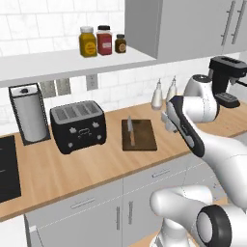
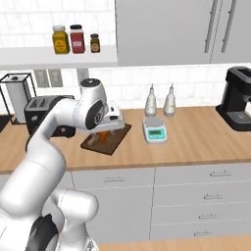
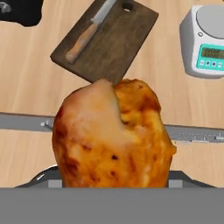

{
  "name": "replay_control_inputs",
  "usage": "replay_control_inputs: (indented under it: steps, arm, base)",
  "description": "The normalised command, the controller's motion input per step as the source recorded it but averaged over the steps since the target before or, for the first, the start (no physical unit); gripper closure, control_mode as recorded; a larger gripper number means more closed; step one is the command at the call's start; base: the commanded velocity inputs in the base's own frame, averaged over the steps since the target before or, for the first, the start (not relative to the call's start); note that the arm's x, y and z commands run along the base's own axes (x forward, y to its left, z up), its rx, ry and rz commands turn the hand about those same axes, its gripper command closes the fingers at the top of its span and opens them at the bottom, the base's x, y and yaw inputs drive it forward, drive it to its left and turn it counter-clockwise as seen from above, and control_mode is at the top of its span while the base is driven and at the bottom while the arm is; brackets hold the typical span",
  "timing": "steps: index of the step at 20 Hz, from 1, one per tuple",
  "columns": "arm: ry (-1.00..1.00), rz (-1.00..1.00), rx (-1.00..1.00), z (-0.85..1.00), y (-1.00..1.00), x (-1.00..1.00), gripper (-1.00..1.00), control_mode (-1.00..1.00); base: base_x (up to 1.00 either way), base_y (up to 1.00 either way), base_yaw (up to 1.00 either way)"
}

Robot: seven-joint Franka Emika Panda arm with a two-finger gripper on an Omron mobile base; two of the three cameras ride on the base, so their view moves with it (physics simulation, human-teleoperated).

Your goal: Pick up the knife from the drawer and place it on the cutting board. Then place the meat from the plate to the cutting board.

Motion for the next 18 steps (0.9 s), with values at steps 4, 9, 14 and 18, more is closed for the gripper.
replay_control_inputs:
  steps: [4,9,14,18]
  arm:
    - [0.0,0.18,0.0,0.0,0.0,0.49,1.0,-1.0]
    - [0.03,0.2,0.0,-0.18,0.0,1.0,1.0,-1.0]
    - [0.15,0.13,-0.02,-0.74,0.12,1.0,1.0,-1.0]
    - [0.23,0.01,-0.09,-0.91,0.31,1.0,1.0,-1.0]
  base:
    - [0.09,0.0,0.06]
    - [0.0,0.0,0.0]
    - [0.0,0.0,0.0]
    - [0.0,0.0,0.0]
